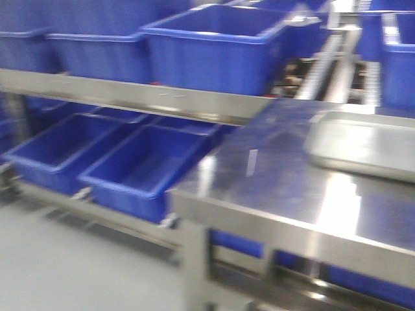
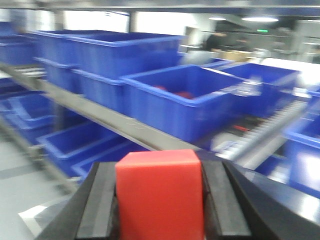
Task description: Sort and place red and blue blocks on shelf
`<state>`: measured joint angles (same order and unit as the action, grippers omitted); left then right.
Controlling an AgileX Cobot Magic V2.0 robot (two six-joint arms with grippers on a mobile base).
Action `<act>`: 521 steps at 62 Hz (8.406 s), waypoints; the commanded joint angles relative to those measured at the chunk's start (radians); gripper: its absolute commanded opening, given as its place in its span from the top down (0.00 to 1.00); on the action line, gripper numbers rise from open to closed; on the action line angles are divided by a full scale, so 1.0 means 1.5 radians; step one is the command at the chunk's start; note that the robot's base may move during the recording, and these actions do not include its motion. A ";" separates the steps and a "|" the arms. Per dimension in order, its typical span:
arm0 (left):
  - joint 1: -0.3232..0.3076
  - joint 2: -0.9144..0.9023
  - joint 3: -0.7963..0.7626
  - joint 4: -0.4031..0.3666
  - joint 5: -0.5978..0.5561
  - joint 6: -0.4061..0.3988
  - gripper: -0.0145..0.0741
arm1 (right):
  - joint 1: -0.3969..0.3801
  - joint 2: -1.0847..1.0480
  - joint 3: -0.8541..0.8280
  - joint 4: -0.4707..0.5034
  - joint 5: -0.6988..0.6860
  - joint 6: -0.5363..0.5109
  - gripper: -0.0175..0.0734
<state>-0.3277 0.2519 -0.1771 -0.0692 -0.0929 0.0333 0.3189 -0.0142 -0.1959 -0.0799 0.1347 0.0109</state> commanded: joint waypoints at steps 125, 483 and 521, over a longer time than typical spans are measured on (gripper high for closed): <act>-0.004 0.005 -0.017 -0.003 -0.064 -0.001 0.74 | -0.001 0.006 -0.018 -0.008 -0.064 -0.002 0.75; -0.004 0.005 -0.017 -0.003 -0.069 -0.001 0.74 | -0.001 0.006 -0.018 -0.008 -0.063 -0.002 0.75; -0.004 0.005 -0.023 -0.003 -0.039 -0.001 0.74 | -0.001 0.011 -0.018 0.004 -0.133 -0.002 0.75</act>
<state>-0.3277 0.2519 -0.1698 -0.0692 -0.1075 0.0333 0.3189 -0.0142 -0.1959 -0.0799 0.0435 0.0109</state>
